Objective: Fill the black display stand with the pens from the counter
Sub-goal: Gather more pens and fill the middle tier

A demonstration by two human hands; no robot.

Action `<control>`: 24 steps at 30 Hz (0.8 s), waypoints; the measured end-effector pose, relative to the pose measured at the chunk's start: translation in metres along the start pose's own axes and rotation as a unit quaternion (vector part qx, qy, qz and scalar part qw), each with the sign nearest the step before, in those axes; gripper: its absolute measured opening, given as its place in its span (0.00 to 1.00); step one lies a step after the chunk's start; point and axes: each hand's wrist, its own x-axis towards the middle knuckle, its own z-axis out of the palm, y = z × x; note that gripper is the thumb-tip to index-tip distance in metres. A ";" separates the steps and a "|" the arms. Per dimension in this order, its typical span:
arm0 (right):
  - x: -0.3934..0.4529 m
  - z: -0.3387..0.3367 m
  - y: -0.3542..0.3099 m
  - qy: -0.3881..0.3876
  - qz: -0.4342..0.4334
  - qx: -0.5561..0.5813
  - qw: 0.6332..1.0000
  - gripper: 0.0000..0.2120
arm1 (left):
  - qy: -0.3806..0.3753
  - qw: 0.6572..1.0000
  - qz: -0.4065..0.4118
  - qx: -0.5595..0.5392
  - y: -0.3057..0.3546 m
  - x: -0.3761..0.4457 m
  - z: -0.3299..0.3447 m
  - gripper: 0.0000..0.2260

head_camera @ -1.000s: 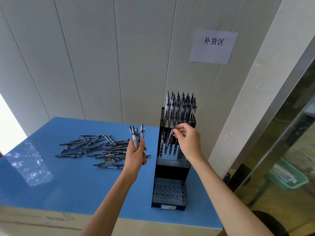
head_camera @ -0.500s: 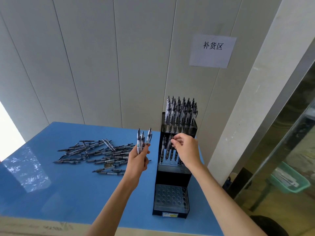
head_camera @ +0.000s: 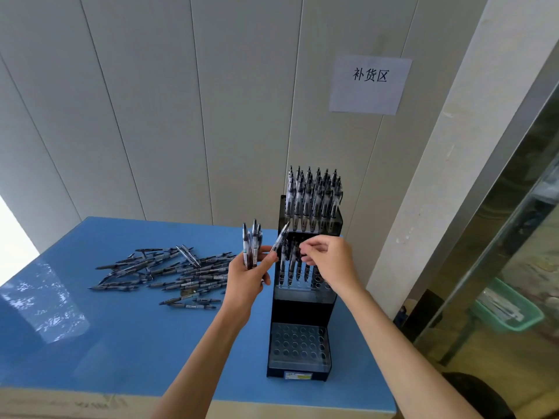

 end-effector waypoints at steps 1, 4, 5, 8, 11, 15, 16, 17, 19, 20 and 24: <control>-0.001 -0.003 -0.007 -0.013 0.011 0.047 0.999 0.05 | -0.001 1.000 0.006 0.007 0.000 0.000 0.003 0.07; -0.002 -0.010 -0.024 -0.058 0.043 0.144 0.987 0.07 | -0.007 0.999 0.019 0.026 0.000 -0.001 0.013 0.07; -0.002 -0.011 -0.026 -0.062 0.047 0.155 0.985 0.07 | -0.011 0.999 0.020 0.024 0.000 -0.002 0.016 0.06; -0.003 -0.014 -0.028 -0.050 0.070 0.190 0.978 0.03 | -0.018 0.999 0.022 0.020 -0.001 -0.003 0.024 0.06; -0.004 -0.016 -0.028 -0.047 0.097 0.237 0.966 0.02 | -0.026 0.999 0.032 0.029 -0.001 -0.005 0.028 0.06; -0.001 -0.019 -0.024 -0.024 0.089 0.242 0.966 0.04 | -0.034 0.999 0.018 0.030 -0.003 -0.004 0.026 0.09; 0.002 -0.021 -0.022 -0.006 0.084 0.240 0.967 0.04 | -0.025 0.999 0.006 0.032 -0.004 -0.002 0.024 0.12; 0.004 -0.024 -0.020 0.015 0.078 0.235 0.969 0.04 | -0.013 0.999 -0.007 0.037 -0.006 -0.001 0.021 0.15; 0.010 -0.030 -0.016 0.052 0.047 0.187 0.980 0.04 | 0.007 0.999 -0.024 0.047 -0.011 0.002 0.014 0.18; 0.013 -0.032 -0.012 0.064 0.021 0.144 0.987 0.04 | 0.013 0.998 -0.025 0.049 -0.013 0.003 0.010 0.18; 0.014 -0.029 -0.006 0.067 -0.061 0.008 0.996 0.04 | 0.011 0.999 -0.015 0.050 -0.012 0.003 0.000 0.15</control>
